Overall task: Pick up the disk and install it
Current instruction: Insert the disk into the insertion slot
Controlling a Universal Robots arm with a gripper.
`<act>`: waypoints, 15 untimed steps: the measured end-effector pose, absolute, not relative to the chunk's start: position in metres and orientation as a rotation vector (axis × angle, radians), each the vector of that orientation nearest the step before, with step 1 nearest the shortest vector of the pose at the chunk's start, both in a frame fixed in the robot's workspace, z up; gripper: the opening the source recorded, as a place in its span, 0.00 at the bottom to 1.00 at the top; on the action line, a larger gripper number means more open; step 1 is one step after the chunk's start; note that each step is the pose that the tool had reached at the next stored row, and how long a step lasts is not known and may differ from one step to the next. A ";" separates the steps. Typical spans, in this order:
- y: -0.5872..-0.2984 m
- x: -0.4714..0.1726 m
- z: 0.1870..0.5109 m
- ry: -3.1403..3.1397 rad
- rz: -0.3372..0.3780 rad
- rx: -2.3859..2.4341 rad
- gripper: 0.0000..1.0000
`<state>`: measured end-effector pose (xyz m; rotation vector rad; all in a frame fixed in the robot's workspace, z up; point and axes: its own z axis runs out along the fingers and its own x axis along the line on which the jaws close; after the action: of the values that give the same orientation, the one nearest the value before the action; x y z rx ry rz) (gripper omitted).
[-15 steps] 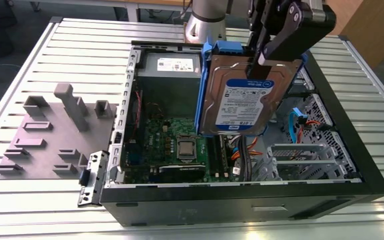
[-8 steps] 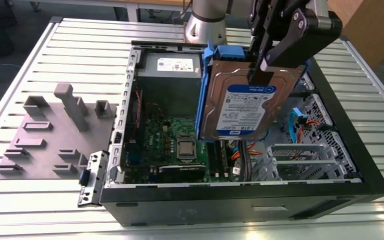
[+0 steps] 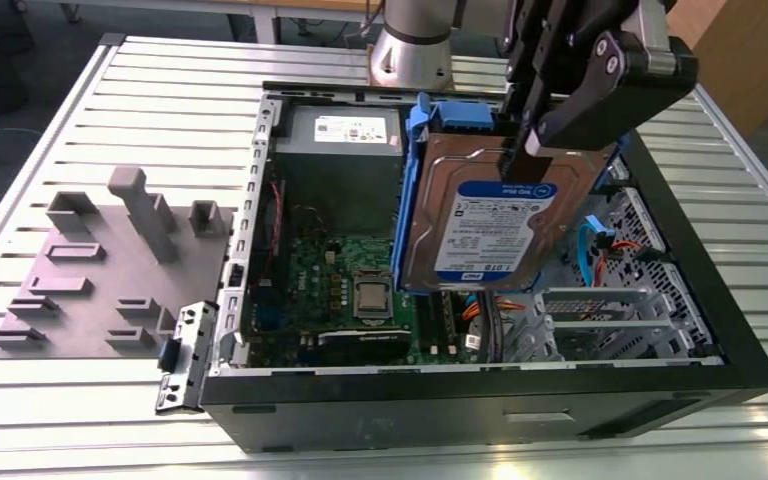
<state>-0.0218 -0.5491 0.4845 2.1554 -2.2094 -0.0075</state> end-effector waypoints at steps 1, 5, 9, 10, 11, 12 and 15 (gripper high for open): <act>-0.549 -0.022 0.484 -2.209 -0.007 2.155 0.35; -0.549 -0.022 0.485 -2.209 -0.007 2.155 0.35; -0.549 -0.018 0.485 -2.213 -0.016 2.159 0.35; -0.549 -0.015 0.485 -2.214 -0.018 2.160 0.35; -0.549 -0.012 0.485 -2.214 -0.019 2.161 0.35; -0.549 -0.009 0.485 -2.214 -0.020 2.161 0.35; -0.549 0.004 0.484 -2.214 -0.020 2.161 0.35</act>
<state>0.0041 -0.5492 0.4844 2.1612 -2.2144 -0.0201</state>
